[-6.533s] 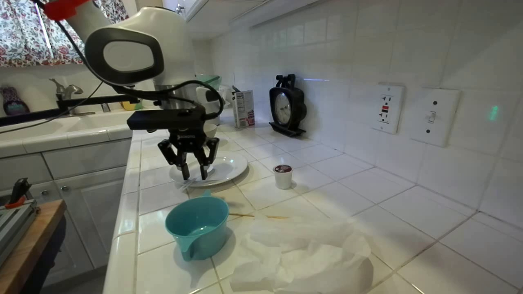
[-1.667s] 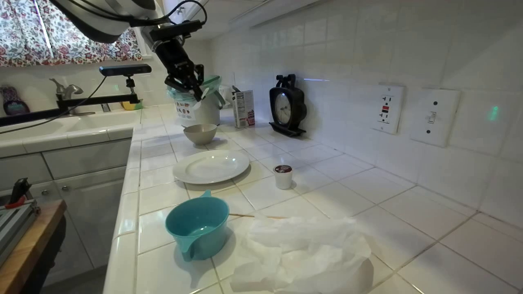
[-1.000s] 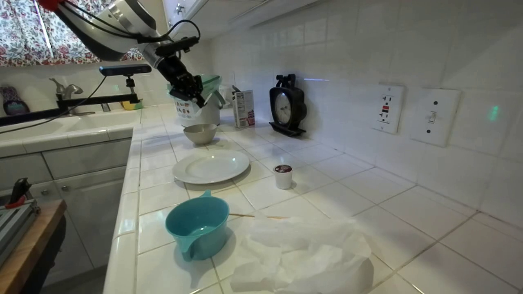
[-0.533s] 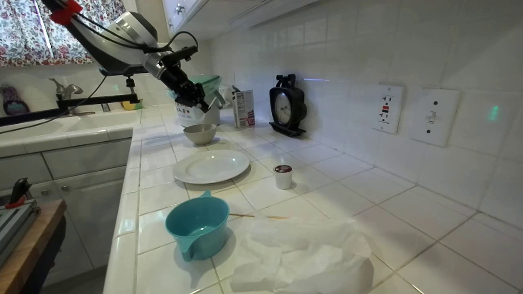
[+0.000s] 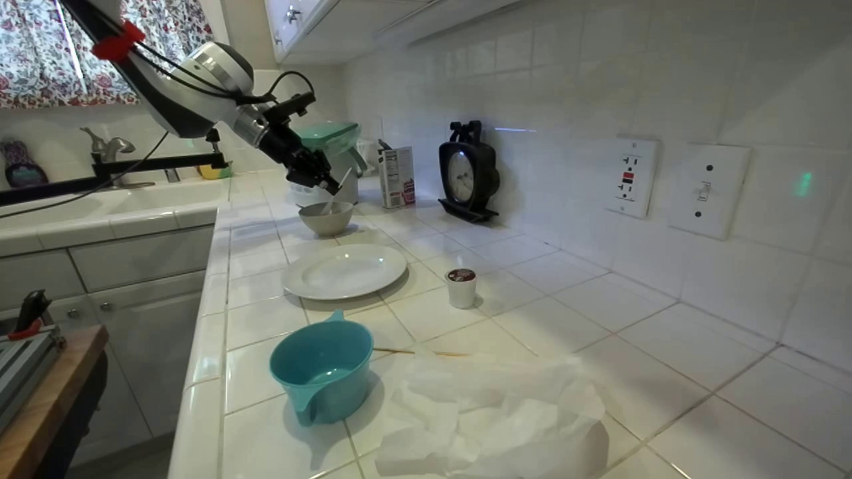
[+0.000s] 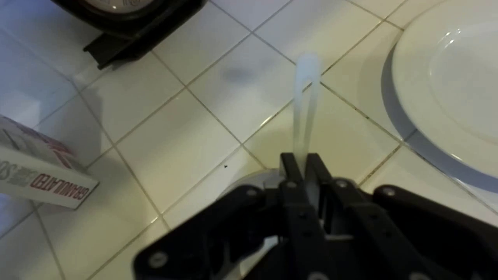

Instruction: Use the white spoon to stir the grey bowl then return the spoon to the white plate.

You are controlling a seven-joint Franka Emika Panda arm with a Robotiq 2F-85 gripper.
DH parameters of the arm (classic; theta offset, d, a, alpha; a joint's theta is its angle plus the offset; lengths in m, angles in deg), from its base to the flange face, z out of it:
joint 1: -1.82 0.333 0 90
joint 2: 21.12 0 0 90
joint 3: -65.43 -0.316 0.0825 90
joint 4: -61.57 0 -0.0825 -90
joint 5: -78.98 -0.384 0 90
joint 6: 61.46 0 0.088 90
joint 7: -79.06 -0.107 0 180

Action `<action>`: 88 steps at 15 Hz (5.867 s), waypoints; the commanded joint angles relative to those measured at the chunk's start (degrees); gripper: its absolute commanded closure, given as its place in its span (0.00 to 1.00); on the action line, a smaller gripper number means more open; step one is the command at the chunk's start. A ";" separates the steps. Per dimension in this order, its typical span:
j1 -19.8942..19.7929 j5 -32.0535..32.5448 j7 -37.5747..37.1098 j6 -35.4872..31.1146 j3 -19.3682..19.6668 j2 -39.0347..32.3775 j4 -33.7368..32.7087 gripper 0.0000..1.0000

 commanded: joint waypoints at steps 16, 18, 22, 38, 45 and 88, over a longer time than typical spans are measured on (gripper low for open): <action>0.30 14.25 -4.85 0.19 -0.33 -3.53 0.19 0.97; 0.33 14.20 -5.05 0.10 -0.52 -3.67 0.39 0.97; 0.42 13.92 -5.11 -0.09 -1.04 -3.39 1.17 0.97; -0.36 14.69 -5.40 0.59 0.54 -4.47 -0.62 0.97; 0.23 10.98 -5.01 0.38 -1.99 -2.77 1.69 0.97; 0.25 8.74 -3.80 6.07 -0.86 -5.46 -2.07 0.97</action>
